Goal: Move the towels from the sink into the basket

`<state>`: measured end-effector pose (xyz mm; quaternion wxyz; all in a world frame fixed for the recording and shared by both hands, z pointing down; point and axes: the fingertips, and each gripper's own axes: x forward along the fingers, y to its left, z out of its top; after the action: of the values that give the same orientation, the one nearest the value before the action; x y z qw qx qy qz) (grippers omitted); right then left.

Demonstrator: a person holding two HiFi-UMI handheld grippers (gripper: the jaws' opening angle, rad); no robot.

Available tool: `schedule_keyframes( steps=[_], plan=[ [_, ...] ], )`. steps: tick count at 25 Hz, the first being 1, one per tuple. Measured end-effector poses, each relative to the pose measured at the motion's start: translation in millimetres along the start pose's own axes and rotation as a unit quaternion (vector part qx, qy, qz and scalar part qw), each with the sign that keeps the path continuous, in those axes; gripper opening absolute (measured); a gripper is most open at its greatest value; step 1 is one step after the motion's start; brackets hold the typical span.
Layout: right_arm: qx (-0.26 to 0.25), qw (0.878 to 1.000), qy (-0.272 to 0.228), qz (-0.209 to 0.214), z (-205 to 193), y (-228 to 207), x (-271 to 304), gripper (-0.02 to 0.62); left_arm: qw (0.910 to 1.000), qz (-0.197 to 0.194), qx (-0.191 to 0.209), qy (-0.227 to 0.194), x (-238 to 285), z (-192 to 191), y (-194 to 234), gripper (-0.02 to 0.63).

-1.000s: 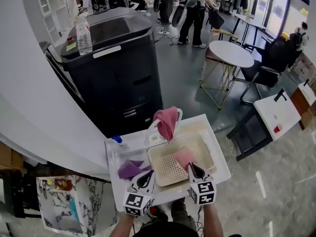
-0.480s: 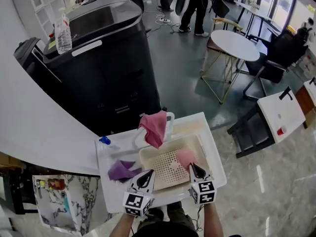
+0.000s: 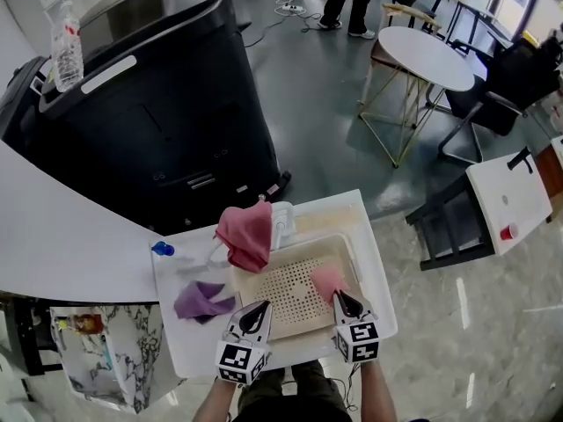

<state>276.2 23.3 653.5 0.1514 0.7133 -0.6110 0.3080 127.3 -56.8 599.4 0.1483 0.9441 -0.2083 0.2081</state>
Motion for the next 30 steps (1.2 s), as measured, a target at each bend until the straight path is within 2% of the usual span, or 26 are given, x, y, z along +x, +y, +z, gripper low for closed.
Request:
schedule_keyframes(
  steps=[11,19,23,24,26,30],
  plan=[
    [0.006,0.999,0.043,0.009,-24,-17,33,0.038,0.9996,0.014,-0.017,0.020,27,-21,6,0.003],
    [0.002,0.999,0.047,0.010,-24,-20,35,0.040,0.9994,0.011,-0.024,0.023,32,-23,3,0.003],
    [0.003,0.999,0.031,0.012,-19,-18,31,0.041,0.9994,0.011,-0.024,0.024,31,-24,0,0.003],
    [0.003,1.000,0.024,0.014,-17,-17,30,0.048,0.9994,0.011,-0.024,0.024,30,-24,0,0.003],
    [0.002,1.000,0.013,0.020,-13,-16,27,0.134,0.9993,0.010,-0.024,0.026,30,-25,-2,0.003],
    [-0.001,1.000,0.004,0.026,-9,-13,23,0.156,0.9994,0.009,-0.023,0.023,28,-25,-5,0.003]
  ],
)
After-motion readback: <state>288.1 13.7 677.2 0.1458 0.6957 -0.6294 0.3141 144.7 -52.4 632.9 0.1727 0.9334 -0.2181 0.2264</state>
